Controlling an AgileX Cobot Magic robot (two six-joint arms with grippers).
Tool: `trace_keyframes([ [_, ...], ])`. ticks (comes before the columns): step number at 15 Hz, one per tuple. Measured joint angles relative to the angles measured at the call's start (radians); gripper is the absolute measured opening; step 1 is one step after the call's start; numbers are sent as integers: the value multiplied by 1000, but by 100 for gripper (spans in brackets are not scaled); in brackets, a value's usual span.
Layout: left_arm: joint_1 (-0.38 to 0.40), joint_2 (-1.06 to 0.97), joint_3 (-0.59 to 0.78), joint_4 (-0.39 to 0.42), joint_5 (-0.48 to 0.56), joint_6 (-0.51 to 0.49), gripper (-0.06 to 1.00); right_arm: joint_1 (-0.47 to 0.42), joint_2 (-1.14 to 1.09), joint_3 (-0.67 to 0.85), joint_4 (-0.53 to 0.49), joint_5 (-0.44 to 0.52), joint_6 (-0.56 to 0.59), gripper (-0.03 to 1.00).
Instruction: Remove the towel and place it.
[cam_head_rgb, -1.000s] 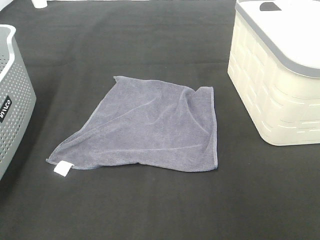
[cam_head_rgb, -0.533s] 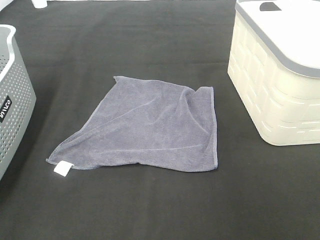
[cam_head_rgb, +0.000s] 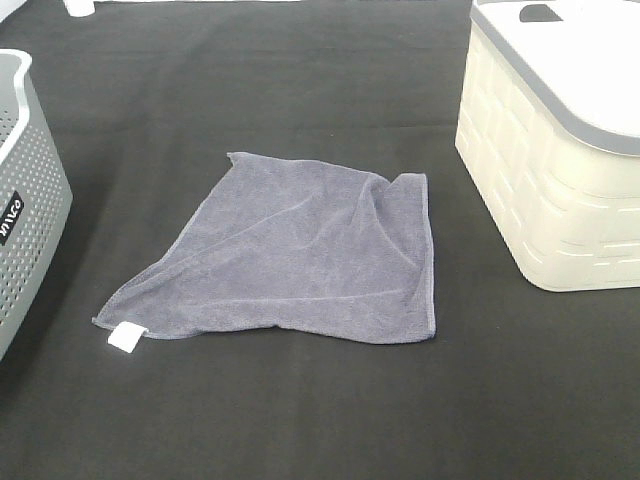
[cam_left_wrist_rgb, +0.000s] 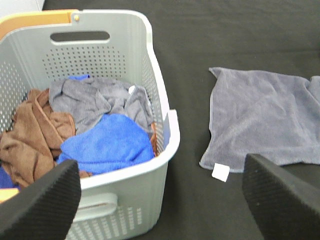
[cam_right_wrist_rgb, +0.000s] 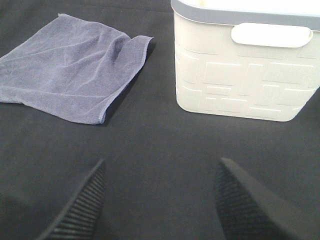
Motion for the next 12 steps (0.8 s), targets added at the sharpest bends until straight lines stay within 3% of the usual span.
trace_keyframes([
  [4, 0, 0, -9, -4, 41, 0, 82, 0, 0, 0, 0, 0, 0, 63],
  [6, 0, 0, -5, -15, 121, 25, 82, 0, 0, 0, 0, 0, 0, 63],
  [12, 0, 0, 4, -178, 146, 221, 82, 0, 0, 12, 0, -17, 0, 63],
])
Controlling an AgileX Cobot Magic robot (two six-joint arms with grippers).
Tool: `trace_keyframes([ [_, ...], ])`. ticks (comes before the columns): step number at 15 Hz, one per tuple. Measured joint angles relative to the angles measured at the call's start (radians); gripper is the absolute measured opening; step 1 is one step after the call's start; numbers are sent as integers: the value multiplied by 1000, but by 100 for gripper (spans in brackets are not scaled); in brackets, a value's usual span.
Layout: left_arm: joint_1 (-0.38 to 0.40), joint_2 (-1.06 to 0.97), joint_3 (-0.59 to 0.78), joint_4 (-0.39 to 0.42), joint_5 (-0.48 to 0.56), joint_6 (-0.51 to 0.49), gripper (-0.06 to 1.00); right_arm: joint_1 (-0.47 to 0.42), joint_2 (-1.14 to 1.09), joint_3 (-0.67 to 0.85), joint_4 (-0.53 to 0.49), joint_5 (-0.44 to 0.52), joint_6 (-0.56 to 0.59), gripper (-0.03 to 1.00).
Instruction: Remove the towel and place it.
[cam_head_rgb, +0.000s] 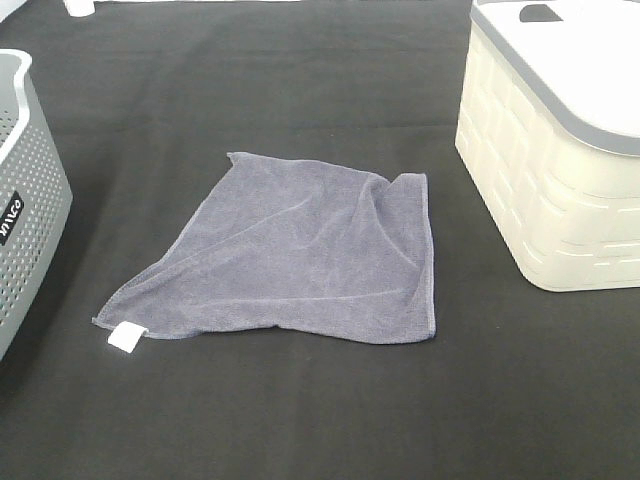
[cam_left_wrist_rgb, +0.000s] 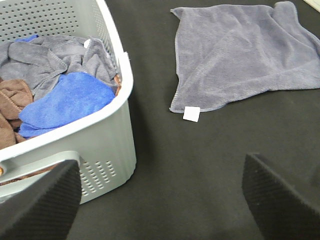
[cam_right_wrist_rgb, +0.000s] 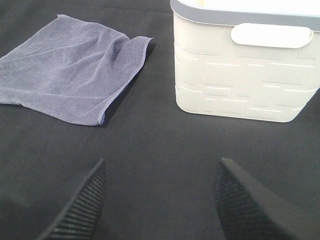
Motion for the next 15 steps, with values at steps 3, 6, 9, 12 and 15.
trace_keyframes([
  [3, 0, 0, 0, -3, 0, 1, 82, 0, 0, 2, 0, -6, 0, 63],
  [6, 0, 0, 0, -3, 1, 1, 82, 0, 0, 4, 0, -7, 0, 63],
  [9, 0, 0, 0, -3, 1, 2, 82, 0, 0, 5, 0, -8, 0, 63],
  [12, 0, 0, 0, -3, 1, 3, 82, 0, 0, 5, 0, -8, 0, 63],
  [15, 0, 0, 0, -3, 1, 3, 82, 0, 0, 5, 0, -8, 0, 63],
])
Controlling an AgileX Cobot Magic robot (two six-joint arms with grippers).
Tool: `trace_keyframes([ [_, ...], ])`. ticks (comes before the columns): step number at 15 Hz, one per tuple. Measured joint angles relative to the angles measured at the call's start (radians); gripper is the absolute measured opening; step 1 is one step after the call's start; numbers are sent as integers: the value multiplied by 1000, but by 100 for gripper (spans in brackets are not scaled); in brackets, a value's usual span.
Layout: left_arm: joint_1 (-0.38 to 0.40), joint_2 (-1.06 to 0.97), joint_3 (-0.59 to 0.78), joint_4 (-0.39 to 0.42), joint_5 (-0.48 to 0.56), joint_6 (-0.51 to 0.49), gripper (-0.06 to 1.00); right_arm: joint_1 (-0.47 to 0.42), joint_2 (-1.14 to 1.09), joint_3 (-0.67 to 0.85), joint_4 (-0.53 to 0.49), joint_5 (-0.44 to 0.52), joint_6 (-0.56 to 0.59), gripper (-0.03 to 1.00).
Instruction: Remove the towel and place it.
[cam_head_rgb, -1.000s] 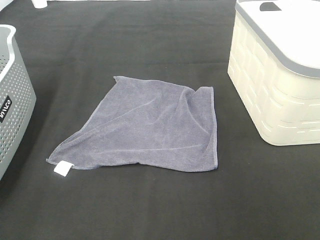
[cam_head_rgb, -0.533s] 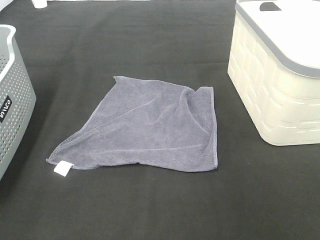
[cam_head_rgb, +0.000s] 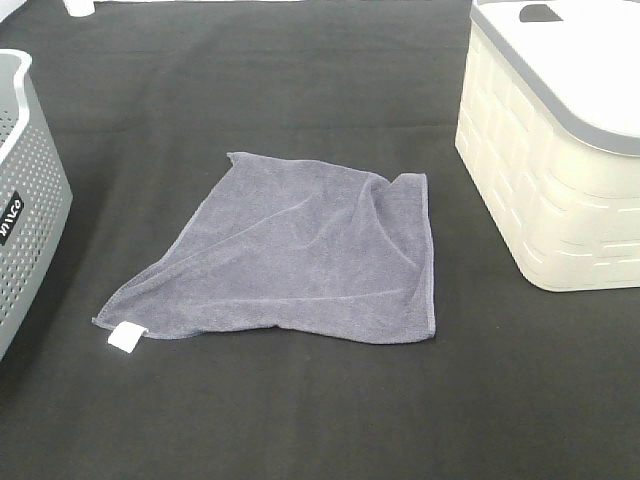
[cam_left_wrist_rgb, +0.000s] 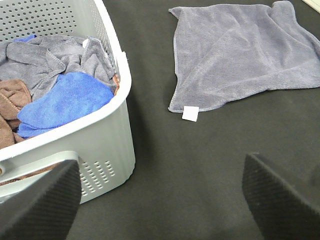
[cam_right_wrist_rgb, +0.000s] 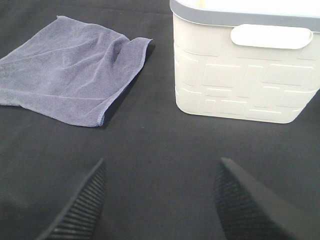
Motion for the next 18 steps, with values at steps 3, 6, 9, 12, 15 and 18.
trace_keyframes([
  [3, 11, 0, 0, -6, 0, 0, 82, 0, 0, 0, 0, 0, 0, 63],
  [6, 163, 0, 0, -6, 0, 0, 82, 0, 0, 0, 0, 0, 0, 63],
  [9, 315, 0, 0, 0, 0, 0, 82, 0, 0, 0, 0, 0, 0, 63],
  [12, 321, 0, 0, -6, 0, 0, 82, 0, 0, 0, 0, 0, 0, 63],
  [15, 321, 0, 0, -6, 0, 0, 82, 0, 0, 0, 0, 0, 0, 63],
  [18, 321, 0, 0, -6, 0, 0, 82, 0, 0, 0, 0, 0, 0, 63],
])
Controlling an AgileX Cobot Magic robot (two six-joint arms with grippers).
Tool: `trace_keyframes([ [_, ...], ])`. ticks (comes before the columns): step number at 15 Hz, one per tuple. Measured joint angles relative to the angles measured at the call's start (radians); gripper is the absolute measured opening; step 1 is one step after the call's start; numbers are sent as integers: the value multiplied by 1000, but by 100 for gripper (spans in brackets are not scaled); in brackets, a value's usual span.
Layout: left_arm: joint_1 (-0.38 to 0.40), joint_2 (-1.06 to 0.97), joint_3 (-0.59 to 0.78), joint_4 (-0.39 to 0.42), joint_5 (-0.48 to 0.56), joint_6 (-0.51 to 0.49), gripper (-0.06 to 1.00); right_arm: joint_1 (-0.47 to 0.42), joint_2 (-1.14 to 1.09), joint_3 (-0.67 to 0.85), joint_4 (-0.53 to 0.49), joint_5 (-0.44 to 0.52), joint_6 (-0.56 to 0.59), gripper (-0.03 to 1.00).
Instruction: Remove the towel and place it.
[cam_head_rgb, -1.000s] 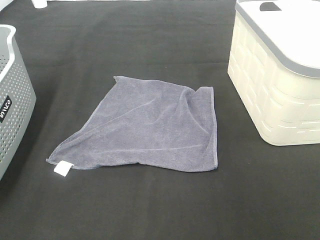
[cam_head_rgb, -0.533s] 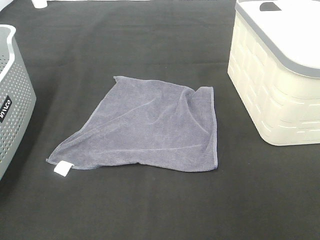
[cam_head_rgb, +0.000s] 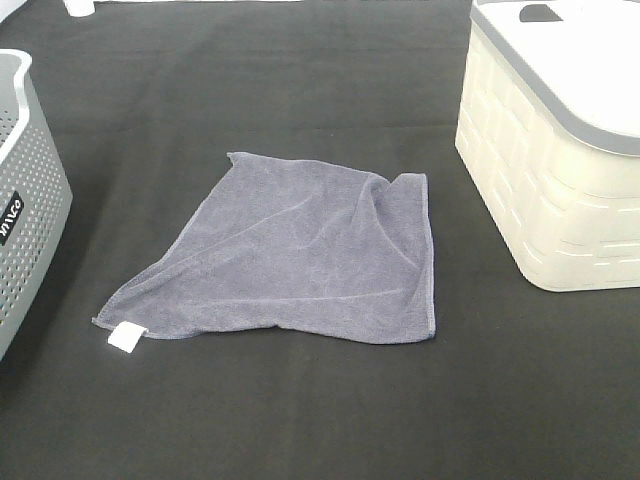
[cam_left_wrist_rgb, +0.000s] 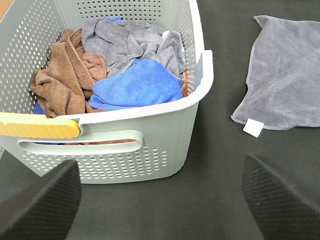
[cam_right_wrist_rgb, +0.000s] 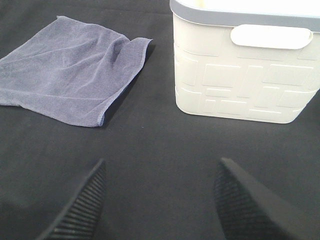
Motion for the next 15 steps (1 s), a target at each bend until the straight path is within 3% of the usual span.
trace_keyframes([
  [15, 0, 0, 0, 0, 0, 0, 82, 0, 0, 0, 0, 0, 0, 63],
])
